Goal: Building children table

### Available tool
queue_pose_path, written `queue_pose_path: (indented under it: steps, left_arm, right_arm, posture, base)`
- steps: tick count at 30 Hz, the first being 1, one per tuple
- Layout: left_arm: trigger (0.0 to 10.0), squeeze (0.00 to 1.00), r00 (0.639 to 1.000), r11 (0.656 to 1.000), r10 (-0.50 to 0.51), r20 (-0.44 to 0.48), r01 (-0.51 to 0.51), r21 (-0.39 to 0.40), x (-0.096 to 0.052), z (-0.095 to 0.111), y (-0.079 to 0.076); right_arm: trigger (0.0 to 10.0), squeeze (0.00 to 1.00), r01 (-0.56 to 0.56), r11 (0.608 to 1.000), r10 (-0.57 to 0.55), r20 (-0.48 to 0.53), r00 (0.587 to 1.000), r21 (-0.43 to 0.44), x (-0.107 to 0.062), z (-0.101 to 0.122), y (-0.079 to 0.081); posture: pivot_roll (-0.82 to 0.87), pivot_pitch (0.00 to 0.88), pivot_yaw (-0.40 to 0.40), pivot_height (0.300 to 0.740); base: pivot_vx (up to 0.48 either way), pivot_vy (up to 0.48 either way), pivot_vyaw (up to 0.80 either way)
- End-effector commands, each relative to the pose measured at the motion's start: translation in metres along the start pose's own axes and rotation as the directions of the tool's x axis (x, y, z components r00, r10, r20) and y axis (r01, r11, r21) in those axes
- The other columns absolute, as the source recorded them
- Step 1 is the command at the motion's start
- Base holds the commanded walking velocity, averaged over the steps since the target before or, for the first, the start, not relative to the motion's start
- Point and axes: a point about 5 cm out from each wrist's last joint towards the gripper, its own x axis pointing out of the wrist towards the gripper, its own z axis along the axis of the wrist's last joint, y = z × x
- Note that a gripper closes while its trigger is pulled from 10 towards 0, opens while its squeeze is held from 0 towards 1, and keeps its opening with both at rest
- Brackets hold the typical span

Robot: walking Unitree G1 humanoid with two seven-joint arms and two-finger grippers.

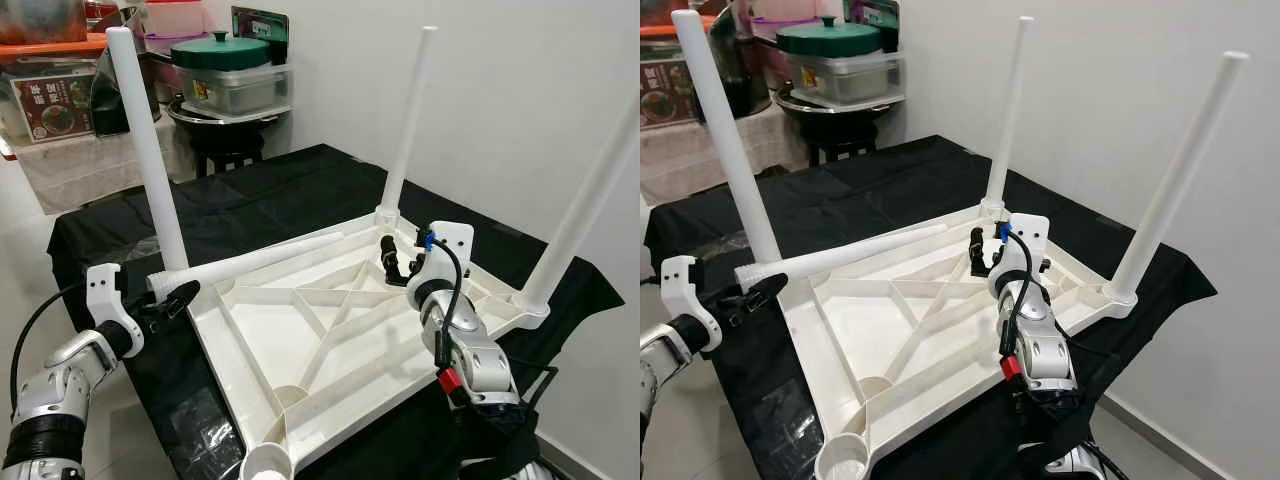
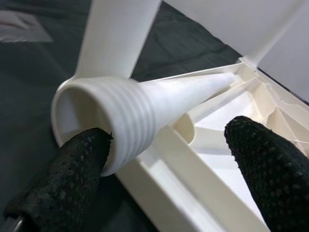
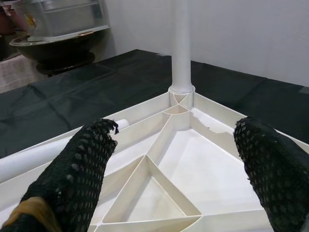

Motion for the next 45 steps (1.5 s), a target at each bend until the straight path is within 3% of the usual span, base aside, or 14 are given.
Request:
queue_pose_path:
  steps: [1,10,11,12,13,14,15,26,37,40,41,42,43,45]
  left_arm:
    - [10.0,0.0,1.0,1.0,-0.008,-0.028,0.009,0.027,0.003,-0.005,-0.001]
    - [10.0,0.0,0.998,0.999,-0.012,-0.061,0.015,0.046,0.006,-0.011,-0.003]
    - [6.5,0.0,0.998,0.999,-0.019,-0.067,0.023,0.049,0.008,-0.013,-0.003]
    - [6.5,0.0,0.998,0.999,-0.019,-0.067,0.023,0.049,0.008,-0.013,-0.003]
    - [0.0,0.0,0.997,0.998,-0.029,-0.076,0.033,0.054,0.009,-0.015,-0.005]
    - [0.0,0.0,0.997,0.998,-0.029,-0.076,0.033,0.054,0.009,-0.015,-0.005]
    - [0.0,0.0,0.995,0.996,-0.048,-0.091,0.055,0.066,0.012,-0.017,-0.007]
    - [0.0,0.0,0.994,0.993,-0.074,-0.086,0.082,0.083,0.015,-0.016,-0.01]
    - [0.0,0.0,0.988,0.985,-0.134,-0.081,0.142,0.102,0.013,-0.017,-0.016]
    - [0.0,0.0,0.984,0.98,-0.164,-0.076,0.171,0.104,0.012,-0.015,-0.021]
    - [4.4,0.0,0.978,0.973,-0.201,-0.062,0.207,0.101,0.012,-0.01,-0.026]
    - [10.0,0.0,0.97,0.966,-0.243,-0.031,0.245,0.087,0.012,-0.004,-0.033]
    - [10.0,0.0,0.97,0.966,-0.243,-0.031,0.245,0.087,0.012,-0.004,-0.033]
    - [10.0,0.0,0.953,0.952,-0.3,0.044,0.296,0.077,0.01,0.011,-0.044]
  right_arm:
    - [10.0,0.0,0.023,1.0,-0.023,-0.036,0.999,0.007,-0.001,-0.008,-0.005]
    - [10.0,0.0,0.034,0.999,-0.033,-0.048,0.998,0.031,-0.001,-0.01,-0.007]
    - [9.3,0.0,0.036,0.999,-0.034,-0.046,0.998,0.04,-0.001,-0.01,-0.007]
    - [9.3,0.0,0.036,0.999,-0.034,-0.046,0.998,0.04,-0.001,-0.01,-0.007]
    - [5.9,0.0,0.04,0.998,-0.037,-0.049,0.998,0.049,-0.001,-0.011,-0.008]
    - [5.9,0.0,0.04,0.998,-0.037,-0.049,0.998,0.049,-0.001,-0.011,-0.008]
    - [4.3,0.0,0.046,0.997,-0.043,-0.051,0.998,0.061,-0.002,-0.012,-0.008]
    - [4.7,0.0,0.053,0.996,-0.05,-0.046,0.998,0.066,-0.003,-0.012,-0.007]
    - [6.1,0.0,0.086,0.994,-0.084,-0.044,0.996,0.064,-0.006,-0.014,-0.007]
    - [7.3,0.0,0.092,0.993,-0.089,-0.045,0.995,0.07,-0.006,-0.015,-0.008]
    - [10.0,0.0,0.088,0.992,-0.084,-0.047,0.995,0.085,-0.007,-0.015,-0.008]
    - [10.0,0.0,0.074,0.989,-0.07,-0.043,0.997,0.124,-0.007,-0.015,-0.006]
    - [10.0,0.0,0.074,0.989,-0.07,-0.043,0.997,0.124,-0.007,-0.015,-0.006]
    - [10.0,0.0,0.032,0.967,-0.025,-0.032,0.999,0.251,-0.007,-0.012,0.0]
  posture:
    - [0.02,0.0,-0.05,0.74]
    - [0.02,0.0,-0.05,0.74]
    - [0.02,0.0,-0.049,0.74]
    - [0.02,0.0,-0.049,0.74]
    - [0.02,0.0,-0.05,0.74]
    - [0.02,0.0,-0.05,0.74]
    - [0.02,0.0,-0.048,0.74]
    - [0.02,0.0,-0.045,0.74]
    - [0.02,0.0,-0.045,0.74]
    - [0.02,0.0,-0.043,0.74]
    - [0.02,0.0,-0.044,0.74]
    - [0.02,0.0,-0.046,0.74]
    - [0.02,0.0,-0.046,0.74]
    - [0.02,0.0,-0.046,0.74]
  base:
    - [0.0,0.0,0.0]
    - [0.0,0.0,0.0]
    - [0.0,0.0,0.0]
    - [0.0,0.0,0.0]
    - [0.0,0.0,0.0]
    - [0.0,0.0,0.0]
    - [0.0,0.0,0.0]
    - [0.0,0.0,0.0]
    - [0.0,0.0,0.0]
    - [0.0,0.0,0.0]
    - [0.0,0.0,0.0]
    - [0.0,0.0,0.0]
    - [0.0,0.0,0.0]
    - [0.0,0.0,0.0]
